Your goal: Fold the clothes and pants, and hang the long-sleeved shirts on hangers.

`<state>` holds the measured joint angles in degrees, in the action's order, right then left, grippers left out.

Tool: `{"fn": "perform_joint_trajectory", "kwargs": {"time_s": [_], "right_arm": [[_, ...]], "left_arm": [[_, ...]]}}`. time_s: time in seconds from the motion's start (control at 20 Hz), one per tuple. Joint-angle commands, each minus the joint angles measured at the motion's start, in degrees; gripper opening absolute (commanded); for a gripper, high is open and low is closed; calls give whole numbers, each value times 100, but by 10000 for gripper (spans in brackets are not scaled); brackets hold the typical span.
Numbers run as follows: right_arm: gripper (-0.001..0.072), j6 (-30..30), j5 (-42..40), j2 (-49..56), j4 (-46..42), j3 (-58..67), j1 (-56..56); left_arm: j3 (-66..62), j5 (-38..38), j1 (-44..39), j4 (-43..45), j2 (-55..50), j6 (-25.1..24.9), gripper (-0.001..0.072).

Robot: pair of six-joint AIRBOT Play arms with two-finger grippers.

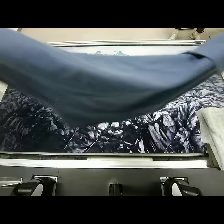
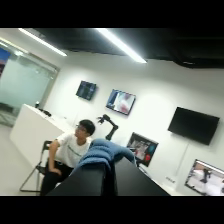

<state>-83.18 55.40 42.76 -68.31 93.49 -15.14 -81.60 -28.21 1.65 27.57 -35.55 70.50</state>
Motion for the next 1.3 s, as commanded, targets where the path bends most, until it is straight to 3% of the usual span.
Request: {"fn": "perform_joint_trajectory", "kwargs": {"time_s": [0.0, 0.15, 0.3, 0.4, 0.6, 0.7, 0.75, 0.8, 0.85, 1.0, 1.1, 1.25], "right_arm": [[34, -195, 31, 127, -389, 22, -7], [34, -476, 669, 883, -435, 17, -7], [34, -684, 1217, 2131, -420, -26, -7], [34, -1294, 1305, 3156, -168, -26, -7], [34, -1602, 2240, 4787, 1093, -26, 188], [45, -1338, 2909, 5307, 1270, -26, 466], [268, -1200, 3250, 5462, 1241, -24, 573], [605, -984, 3611, 5519, 1191, -24, 608], [687, -800, 3943, 5512, 1016, -24, 610], [668, -785, 4588, 5278, 275, -155, 658], [668, -739, 4083, 4817, 240, -916, 872], [672, -796, 2876, 4164, 590, -3021, 1473]], "left_arm": [[256, -278, 9, 1010, -68, 114, 23], [1139, -1019, 9, 1626, -330, 625, 23], [2465, -1364, 2, 1692, -765, 1285, 23], [3270, -1384, 0, 1670, -1123, 1790, 23], [4258, -1379, -79, 1128, -1884, 1908, 23], [4345, -1379, -103, 881, -2109, 1888, 23], [4334, -1340, -87, 839, -2124, 1799, 23], [4301, -1287, -42, 841, -2105, 1742, 23], [4236, -1292, 44, 839, -2081, 1606, 23], [4061, -1298, 278, 841, -2035, 1344, 23], [4046, -1298, 352, 841, -2028, 1344, 23], [4046, -1429, 350, 841, -2031, 1034, 23]]}}
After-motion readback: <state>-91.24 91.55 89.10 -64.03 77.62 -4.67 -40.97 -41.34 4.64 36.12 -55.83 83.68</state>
